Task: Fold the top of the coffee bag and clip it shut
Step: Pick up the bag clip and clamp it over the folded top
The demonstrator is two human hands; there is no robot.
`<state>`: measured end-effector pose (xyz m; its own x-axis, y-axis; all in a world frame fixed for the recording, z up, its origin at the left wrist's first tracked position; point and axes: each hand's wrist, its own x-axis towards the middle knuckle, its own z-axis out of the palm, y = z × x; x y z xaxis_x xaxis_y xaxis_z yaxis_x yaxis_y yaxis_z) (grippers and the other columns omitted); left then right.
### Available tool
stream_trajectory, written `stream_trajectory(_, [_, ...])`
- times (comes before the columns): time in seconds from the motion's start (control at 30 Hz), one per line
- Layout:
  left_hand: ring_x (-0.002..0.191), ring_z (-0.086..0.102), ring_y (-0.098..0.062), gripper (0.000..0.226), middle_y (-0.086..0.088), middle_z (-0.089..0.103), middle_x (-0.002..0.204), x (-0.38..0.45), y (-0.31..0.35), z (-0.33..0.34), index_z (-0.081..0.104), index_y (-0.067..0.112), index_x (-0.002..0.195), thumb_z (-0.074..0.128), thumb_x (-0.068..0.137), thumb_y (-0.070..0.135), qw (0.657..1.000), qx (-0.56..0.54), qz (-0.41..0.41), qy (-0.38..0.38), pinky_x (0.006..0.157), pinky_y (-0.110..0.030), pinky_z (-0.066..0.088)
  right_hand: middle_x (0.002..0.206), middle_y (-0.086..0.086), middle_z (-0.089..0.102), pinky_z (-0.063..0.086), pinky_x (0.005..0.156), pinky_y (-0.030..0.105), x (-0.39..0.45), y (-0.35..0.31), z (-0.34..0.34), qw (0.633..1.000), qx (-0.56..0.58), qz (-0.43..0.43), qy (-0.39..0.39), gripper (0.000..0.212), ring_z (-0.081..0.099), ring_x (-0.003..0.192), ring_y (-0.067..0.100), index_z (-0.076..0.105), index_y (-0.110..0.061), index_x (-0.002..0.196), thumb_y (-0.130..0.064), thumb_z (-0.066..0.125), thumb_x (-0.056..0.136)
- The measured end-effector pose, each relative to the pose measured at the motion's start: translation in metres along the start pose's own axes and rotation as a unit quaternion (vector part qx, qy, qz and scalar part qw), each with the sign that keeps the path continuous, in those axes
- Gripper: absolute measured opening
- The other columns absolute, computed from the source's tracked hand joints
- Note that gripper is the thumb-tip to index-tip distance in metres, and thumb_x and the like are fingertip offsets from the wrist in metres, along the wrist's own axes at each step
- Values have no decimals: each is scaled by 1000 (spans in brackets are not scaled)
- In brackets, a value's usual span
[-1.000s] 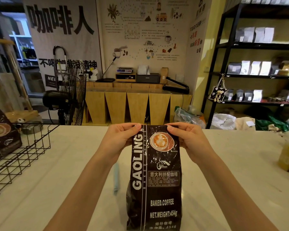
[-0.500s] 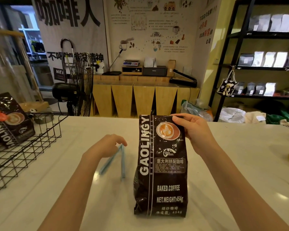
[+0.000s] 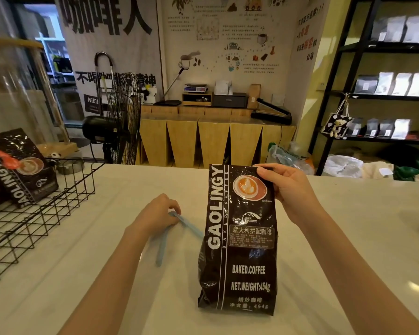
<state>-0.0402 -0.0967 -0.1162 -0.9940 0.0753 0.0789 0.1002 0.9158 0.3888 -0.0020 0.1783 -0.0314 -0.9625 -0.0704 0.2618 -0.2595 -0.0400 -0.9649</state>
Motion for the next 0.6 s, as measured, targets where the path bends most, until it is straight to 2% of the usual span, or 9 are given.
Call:
stream_trajectory(0.1, [81, 52, -17, 8, -6, 59, 105, 0, -3, -4, 60, 17, 87, 62, 80, 15, 999, -29, -28, 5, 71, -26, 42, 76, 0, 75, 54, 57, 21, 1, 1, -2, 1000, 1, 0, 1, 8, 71, 70, 15, 70, -22, 82, -19, 62, 82])
stream_trajectory(0.17, [64, 60, -17, 11, -6, 63, 92, -1, -3, -9, 53, 21, 78, 59, 83, 13, 994, -91, -54, 20, 57, -23, 46, 75, 0, 75, 55, 58, 21, 1, 2, -3, 1000, 0, -1, 1, 8, 71, 70, 15, 71, -22, 82, -19, 63, 82])
stream_trajectory(0.23, [51, 62, -13, 15, -5, 65, 79, -2, -1, -13, 50, 23, 77, 59, 84, 13, 986, -147, -71, 36, 47, -20, 43, 72, -2, 75, 55, 57, 21, 2, 2, -4, 1000, -1, -1, -2, 9, 71, 69, 15, 71, -22, 81, -19, 63, 82])
stream_trajectory(0.33, [49, 63, -11, 19, -5, 67, 70, -4, 5, -21, 47, 24, 78, 61, 82, 13, 974, -204, -77, 59, 41, -18, 42, 69, -3, 75, 55, 56, 19, 2, 3, -4, 1000, 1, 1, -3, 9, 71, 67, 14, 71, -22, 80, -19, 63, 82])
stream_trajectory(0.43, [53, 62, -15, 18, -8, 68, 73, -4, 14, -28, 51, 23, 77, 60, 83, 9, 962, -257, -61, 74, 41, -19, 45, 67, -3, 75, 54, 54, 17, 2, 4, -5, 1000, 2, 0, -4, 9, 71, 65, 12, 71, -21, 80, -18, 63, 82])
stream_trajectory(0.5, [54, 62, -15, 15, -11, 68, 77, -6, 20, -34, 58, 19, 77, 58, 84, 6, 937, -321, -70, 116, 42, -19, 47, 67, -3, 75, 54, 54, 17, 2, 4, -5, 1000, -1, -1, -4, 8, 71, 65, 12, 70, -20, 81, -18, 63, 82])
stream_trajectory(0.53, [53, 61, -14, 16, -12, 66, 78, -7, 23, -39, 61, 17, 77, 56, 85, 4, 915, -371, -83, 139, 42, -19, 48, 67, -3, 75, 53, 54, 17, 2, 4, -6, 1000, -2, -2, -4, 8, 71, 65, 12, 70, -20, 82, -18, 62, 82])
stream_trajectory(0.6, [50, 59, -10, 21, -13, 64, 78, -11, 26, -48, 66, 14, 77, 53, 86, 1, 844, -503, -106, 151, 43, -17, 50, 69, -2, 74, 52, 54, 18, 2, 3, -6, 1000, -3, -3, -5, 8, 71, 66, 12, 70, -18, 84, -17, 62, 83])
